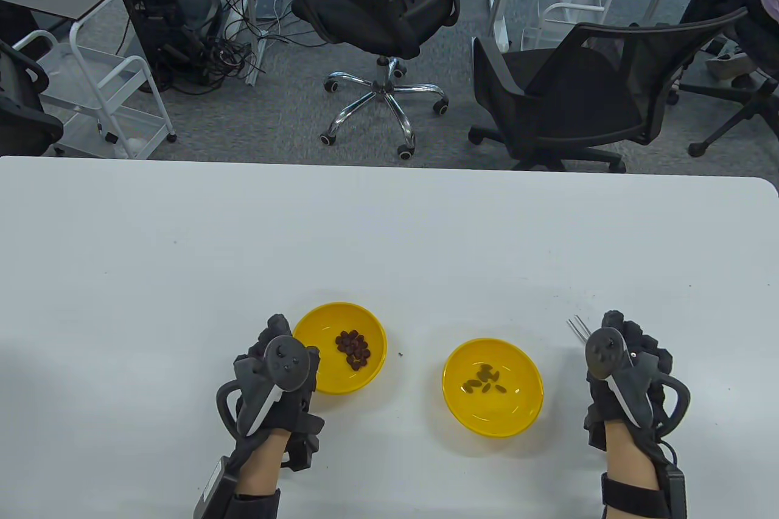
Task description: Pick raisins with tweezers into bowl
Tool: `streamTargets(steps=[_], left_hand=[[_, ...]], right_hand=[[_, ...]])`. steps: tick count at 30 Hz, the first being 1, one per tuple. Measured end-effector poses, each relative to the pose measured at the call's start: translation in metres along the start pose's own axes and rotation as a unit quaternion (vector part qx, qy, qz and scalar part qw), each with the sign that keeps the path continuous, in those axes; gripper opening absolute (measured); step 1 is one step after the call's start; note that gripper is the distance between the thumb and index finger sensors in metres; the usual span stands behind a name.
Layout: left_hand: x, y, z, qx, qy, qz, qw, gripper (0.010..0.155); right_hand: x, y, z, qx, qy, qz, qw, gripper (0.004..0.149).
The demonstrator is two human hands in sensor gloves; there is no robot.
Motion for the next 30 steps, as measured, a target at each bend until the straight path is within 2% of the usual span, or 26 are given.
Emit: streamTargets(steps=[6,11,14,18,21,30], left_hand=[[0.029,0.003,0.012,0.022,-0.086,-0.056,0.994,0.083],[0.052,0.003,0.026,0.037,-0.155,-0.092,0.983,0.087],[0.064,-0.004,0.034,0.010,-0.192,-0.120,0.974,0.088],[0.074,-0.020,0.040,-0.050,-0.220,-0.136,0.965,0.092],[0.078,-0.028,0.043,-0.071,-0.231,-0.145,0.959,0.092],[0.085,-0.031,0.048,-0.075,-0.247,-0.148,0.955,0.093]], right_hand=[[0.036,-0.018,0.023,-0.021,-0.093,-0.022,0.995,0.072],[0.065,-0.017,0.043,0.019,-0.165,-0.036,0.985,0.086],[0.083,-0.012,0.053,0.034,-0.206,-0.017,0.978,0.091],[0.099,-0.008,0.065,0.019,-0.242,0.027,0.970,0.093],[0.106,-0.006,0.070,0.015,-0.258,0.041,0.965,0.094],[0.113,-0.003,0.076,0.015,-0.268,0.060,0.961,0.093]])
Point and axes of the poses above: the tracker on the back of each hand, its own x axis roughly to the thumb side, its own z axis roughly from the fingertips to the wrist, y = z × x, the point moved 5 cm from there along -z, roughly from the wrist to the fingertips, and after that the axes turned 8 degrees about x, right-handed, at the moved point
